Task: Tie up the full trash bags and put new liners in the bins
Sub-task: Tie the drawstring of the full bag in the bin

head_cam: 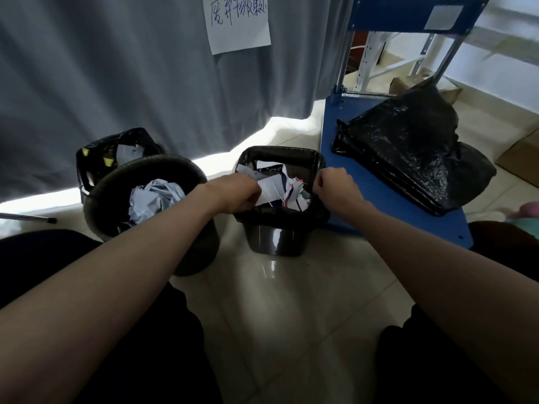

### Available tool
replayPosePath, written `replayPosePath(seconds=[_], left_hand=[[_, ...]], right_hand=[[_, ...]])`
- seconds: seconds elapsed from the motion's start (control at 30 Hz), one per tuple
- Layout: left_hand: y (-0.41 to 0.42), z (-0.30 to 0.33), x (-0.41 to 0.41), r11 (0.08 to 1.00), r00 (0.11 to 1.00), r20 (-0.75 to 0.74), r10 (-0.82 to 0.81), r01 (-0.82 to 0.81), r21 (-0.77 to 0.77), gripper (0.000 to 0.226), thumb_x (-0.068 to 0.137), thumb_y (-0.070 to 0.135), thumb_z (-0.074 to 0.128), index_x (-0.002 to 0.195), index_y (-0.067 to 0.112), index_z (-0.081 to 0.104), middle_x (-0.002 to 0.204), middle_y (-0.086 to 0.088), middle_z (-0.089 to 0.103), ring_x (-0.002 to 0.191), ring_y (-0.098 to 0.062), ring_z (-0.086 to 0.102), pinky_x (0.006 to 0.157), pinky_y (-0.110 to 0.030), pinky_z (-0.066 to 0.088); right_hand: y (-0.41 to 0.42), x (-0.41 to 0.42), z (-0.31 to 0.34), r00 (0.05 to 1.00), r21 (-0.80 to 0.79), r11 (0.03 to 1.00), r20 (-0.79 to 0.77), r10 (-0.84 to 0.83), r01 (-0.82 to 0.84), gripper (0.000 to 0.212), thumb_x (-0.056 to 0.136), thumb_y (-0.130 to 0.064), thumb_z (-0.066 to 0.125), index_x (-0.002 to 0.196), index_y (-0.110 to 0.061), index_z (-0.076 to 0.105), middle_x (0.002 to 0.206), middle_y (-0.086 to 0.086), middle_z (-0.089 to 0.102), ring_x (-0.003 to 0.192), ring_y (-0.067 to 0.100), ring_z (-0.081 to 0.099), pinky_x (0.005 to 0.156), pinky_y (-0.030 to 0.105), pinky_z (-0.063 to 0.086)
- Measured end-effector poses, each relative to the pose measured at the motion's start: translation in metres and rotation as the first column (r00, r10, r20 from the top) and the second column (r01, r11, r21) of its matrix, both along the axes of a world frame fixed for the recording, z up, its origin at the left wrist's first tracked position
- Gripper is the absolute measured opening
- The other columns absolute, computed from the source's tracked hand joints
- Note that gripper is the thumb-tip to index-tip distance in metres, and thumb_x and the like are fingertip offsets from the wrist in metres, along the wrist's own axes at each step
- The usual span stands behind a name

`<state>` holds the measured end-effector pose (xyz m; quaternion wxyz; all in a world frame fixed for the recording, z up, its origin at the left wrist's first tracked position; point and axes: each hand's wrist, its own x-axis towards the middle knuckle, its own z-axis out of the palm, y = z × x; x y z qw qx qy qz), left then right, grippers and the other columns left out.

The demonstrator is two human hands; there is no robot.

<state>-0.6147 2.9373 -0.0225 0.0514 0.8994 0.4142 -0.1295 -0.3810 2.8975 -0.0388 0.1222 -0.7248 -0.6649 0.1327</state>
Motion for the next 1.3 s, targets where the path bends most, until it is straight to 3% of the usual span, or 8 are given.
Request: replayPosePath(seconds=[0.2,0.37,0.5,0.63,0.83,0.97,1.13,1.3], left_hand=[[0.002,-0.006,-0.001,0.994,0.974,0.210,0.080,-0.094,0.059,0.003,0.090,0.016,0.052,0.089,0.019,0.050,0.096,0.004,0.052,0.078,-0.022,0.055,0.064,-0.031,0.039],[-0.006,-0.014,0.002,0.993,0.993,0.054,-0.106,0.102,0.063,0.061,0.059,0.075,0.067,0.086,0.030,0.037,0.083,0.015,0.043,0.067,-0.009,0.046,0.052,-0.028,0.032],[-0.014,-0.029,0.013,0.947,0.966,-0.094,-0.242,0.256,0.195,0.050,0.073,0.038,0.072,0.112,0.022,0.044,0.100,0.003,0.056,0.088,-0.021,0.059,0.062,-0.032,0.039],[-0.011,-0.020,0.016,0.979,0.981,-0.010,-0.194,0.194,0.067,0.021,0.078,0.023,0.064,0.090,0.026,0.047,0.089,0.006,0.053,0.080,-0.017,0.054,0.060,-0.028,0.035],[0.005,0.003,0.020,0.991,0.991,0.136,-0.011,0.029,-0.129,0.012,0.079,0.012,0.069,0.079,0.023,0.064,0.072,0.015,0.057,0.071,-0.011,0.060,0.065,-0.028,0.049],[0.012,0.011,0.021,0.993,0.974,0.225,0.035,-0.009,-0.119,0.014,0.079,0.016,0.072,0.077,0.027,0.065,0.073,0.013,0.061,0.073,-0.008,0.060,0.063,-0.022,0.042],[0.012,0.006,0.018,0.990,0.975,0.214,0.053,-0.023,-0.142,0.014,0.081,0.017,0.071,0.079,0.027,0.062,0.080,0.007,0.064,0.078,-0.012,0.061,0.072,-0.030,0.049],[0.010,0.006,0.023,0.987,0.985,0.170,0.014,0.013,-0.159,0.020,0.081,0.016,0.071,0.076,0.032,0.061,0.078,0.012,0.063,0.077,-0.009,0.061,0.074,-0.029,0.052]], right_hand=[[-0.003,0.004,-0.004,0.996,-0.069,0.995,0.029,0.079,-0.077,0.018,0.090,-0.008,0.048,0.105,-0.008,0.058,0.104,0.018,0.058,0.090,0.035,0.056,0.073,0.042,0.049],[-0.006,0.009,-0.005,0.996,-0.032,0.995,-0.017,0.091,-0.092,0.013,0.086,-0.007,0.051,0.099,-0.004,0.050,0.103,0.018,0.052,0.091,0.037,0.053,0.080,0.047,0.048],[-0.006,0.015,-0.011,0.998,-0.114,0.993,-0.051,0.025,-0.031,0.016,0.087,-0.006,0.048,0.103,-0.004,0.047,0.104,0.019,0.053,0.093,0.037,0.055,0.084,0.053,0.050],[-0.003,0.021,-0.014,0.999,-0.203,0.979,-0.047,-0.018,0.008,0.017,0.089,-0.009,0.052,0.105,-0.006,0.051,0.105,0.017,0.056,0.093,0.033,0.058,0.082,0.048,0.054],[-0.005,0.023,-0.017,0.968,-0.291,0.949,-0.173,-0.180,0.125,0.009,0.089,-0.007,0.050,0.097,-0.004,0.051,0.108,0.022,0.061,0.089,0.034,0.061,0.073,0.041,0.054],[-0.008,0.024,-0.016,0.811,-0.548,0.828,-0.425,-0.402,0.123,0.008,0.088,0.006,0.053,0.092,0.002,0.058,0.104,0.024,0.067,0.089,0.035,0.068,0.084,0.047,0.058],[-0.014,0.017,-0.005,0.568,-0.651,0.757,-0.606,-0.558,0.049,0.015,0.090,0.012,0.049,0.082,0.002,0.057,0.077,0.020,0.064,0.065,0.029,0.065,0.047,0.036,0.058],[-0.011,0.019,-0.007,0.487,-0.692,0.720,-0.610,-0.625,0.057,0.024,0.091,0.015,0.042,0.076,0.002,0.054,0.076,0.017,0.061,0.070,0.026,0.062,0.083,0.040,0.056]])
